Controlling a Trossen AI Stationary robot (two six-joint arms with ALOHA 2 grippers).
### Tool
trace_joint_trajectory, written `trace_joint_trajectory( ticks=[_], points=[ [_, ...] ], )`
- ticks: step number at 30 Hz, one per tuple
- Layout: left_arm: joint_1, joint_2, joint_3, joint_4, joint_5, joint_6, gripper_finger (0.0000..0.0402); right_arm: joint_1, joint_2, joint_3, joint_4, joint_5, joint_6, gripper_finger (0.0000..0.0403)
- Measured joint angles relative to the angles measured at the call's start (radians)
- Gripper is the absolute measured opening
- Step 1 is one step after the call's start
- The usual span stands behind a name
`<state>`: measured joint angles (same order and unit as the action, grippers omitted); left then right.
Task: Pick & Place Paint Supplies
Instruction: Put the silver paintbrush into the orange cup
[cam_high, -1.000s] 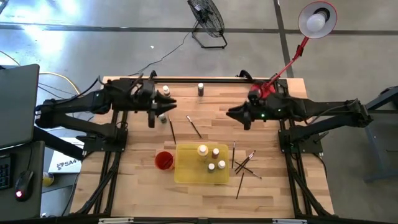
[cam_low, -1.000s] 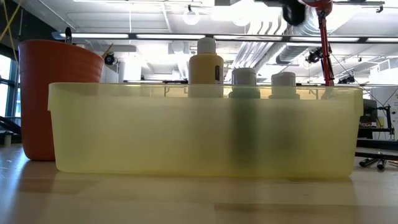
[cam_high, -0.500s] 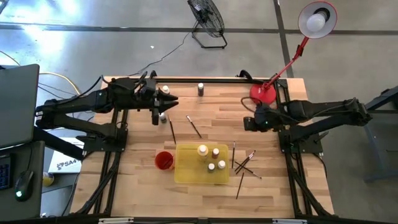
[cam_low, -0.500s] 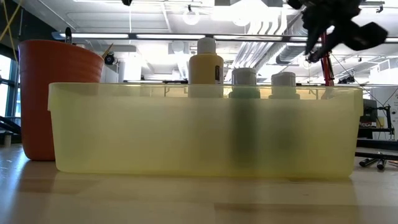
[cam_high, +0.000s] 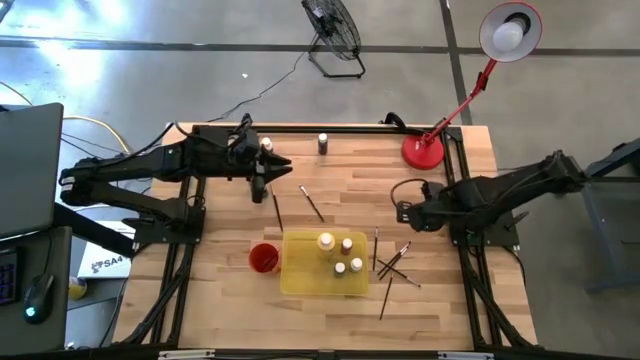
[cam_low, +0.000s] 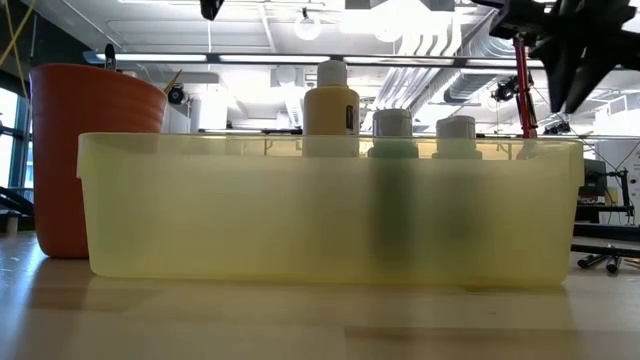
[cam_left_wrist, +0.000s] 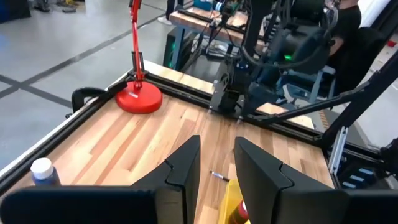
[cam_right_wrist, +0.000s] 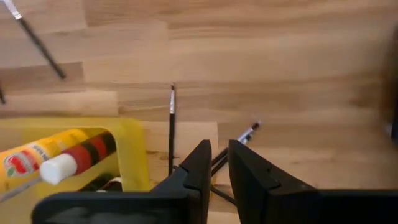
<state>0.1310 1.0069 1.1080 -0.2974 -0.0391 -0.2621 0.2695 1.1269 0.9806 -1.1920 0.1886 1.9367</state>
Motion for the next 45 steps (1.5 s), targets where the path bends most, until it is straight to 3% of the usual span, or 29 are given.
trace_joint_trajectory(
  ticks=[13,23,28,34,45],
  points=[
    [0.000,-0.006,0.000,0.010,0.003,0.126,0.0097,0.112,0.113,0.000,0.021,0.003,0.326,0.0040],
    [0.000,-0.005,0.000,0.000,0.086,0.183,0.0097,0.123,0.203,-0.007,0.049,0.015,0.349,0.0038],
    [0.000,-0.005,0.000,0.000,0.087,0.172,0.0097,0.124,0.182,-0.112,0.105,-0.011,0.368,0.0013],
    [0.000,-0.005,0.000,0.000,0.087,0.117,0.0097,0.162,0.120,-0.289,0.346,-0.003,0.454,0.0004],
    [0.000,-0.005,0.000,0.002,0.085,0.115,0.0097,0.152,0.124,-0.362,0.365,-0.012,0.488,0.0004]
  ],
)
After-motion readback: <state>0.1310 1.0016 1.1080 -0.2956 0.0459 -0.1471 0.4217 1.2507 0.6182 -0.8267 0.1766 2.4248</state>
